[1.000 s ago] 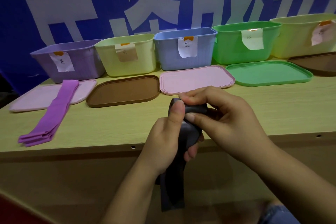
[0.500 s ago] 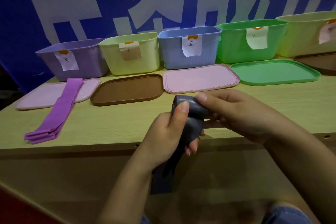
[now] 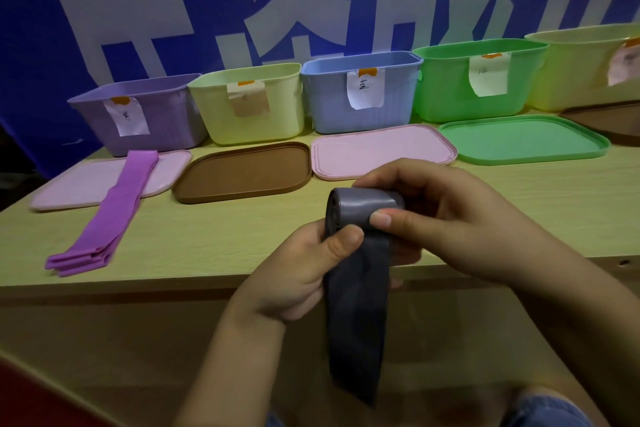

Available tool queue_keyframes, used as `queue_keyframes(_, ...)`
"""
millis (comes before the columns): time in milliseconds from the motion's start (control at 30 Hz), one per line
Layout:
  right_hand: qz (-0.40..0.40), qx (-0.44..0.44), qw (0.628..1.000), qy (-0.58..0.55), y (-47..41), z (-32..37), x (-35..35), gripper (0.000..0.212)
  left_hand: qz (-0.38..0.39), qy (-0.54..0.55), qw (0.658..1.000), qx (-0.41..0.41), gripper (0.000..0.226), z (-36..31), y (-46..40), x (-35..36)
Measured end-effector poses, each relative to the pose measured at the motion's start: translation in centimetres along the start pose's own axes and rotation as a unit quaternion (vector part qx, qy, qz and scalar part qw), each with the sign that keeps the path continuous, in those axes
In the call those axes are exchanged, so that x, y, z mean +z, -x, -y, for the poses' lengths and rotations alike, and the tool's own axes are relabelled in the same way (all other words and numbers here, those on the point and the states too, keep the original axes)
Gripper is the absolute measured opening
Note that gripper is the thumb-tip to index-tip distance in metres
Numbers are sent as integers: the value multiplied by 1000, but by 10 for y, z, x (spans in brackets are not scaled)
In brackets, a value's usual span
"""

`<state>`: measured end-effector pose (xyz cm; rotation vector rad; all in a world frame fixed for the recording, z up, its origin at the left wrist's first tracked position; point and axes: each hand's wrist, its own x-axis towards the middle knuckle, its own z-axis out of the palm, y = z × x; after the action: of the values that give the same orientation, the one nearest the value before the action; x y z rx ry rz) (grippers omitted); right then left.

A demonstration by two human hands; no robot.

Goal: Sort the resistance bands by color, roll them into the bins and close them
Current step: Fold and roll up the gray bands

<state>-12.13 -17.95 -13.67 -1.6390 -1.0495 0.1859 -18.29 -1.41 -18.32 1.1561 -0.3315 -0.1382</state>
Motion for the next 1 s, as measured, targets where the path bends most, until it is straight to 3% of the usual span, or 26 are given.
queue_keyframes(233, -24, -14, 999, 18, 0, 1, 3, 18, 2, 53, 999, -2, 45, 1, -6, -1)
queue_keyframes(433, -58, -37, 995, 65, -1, -3, 5, 21, -33, -51, 997, -37, 19, 1, -11, -2)
queue_keyframes(533, -73, -46, 994, 62, -2, -5, 8, 20, -21, -65, 997, -29, 18, 1, -12, -2)
queue_keyframes(700, -107, -79, 986, 102, -5, -1, 11, 21, -35, -31, 999, 18, 22, 9, -14, 3)
queue_keyframes(800, -109, -88, 985, 105, -5, -2, 17, 22, 6, 37, 999, 28, 5, 12, -18, 7)
queue_keyframes(900, -126, -97, 977, 140, -6, -5, 22, 25, 25, 103, 994, 24, 23, 14, -20, 7)
queue_keyframes(1000, -146, -102, 969, 173, -6, -7, 21, 29, 0, 68, 997, 39, 21, 17, -20, 6)
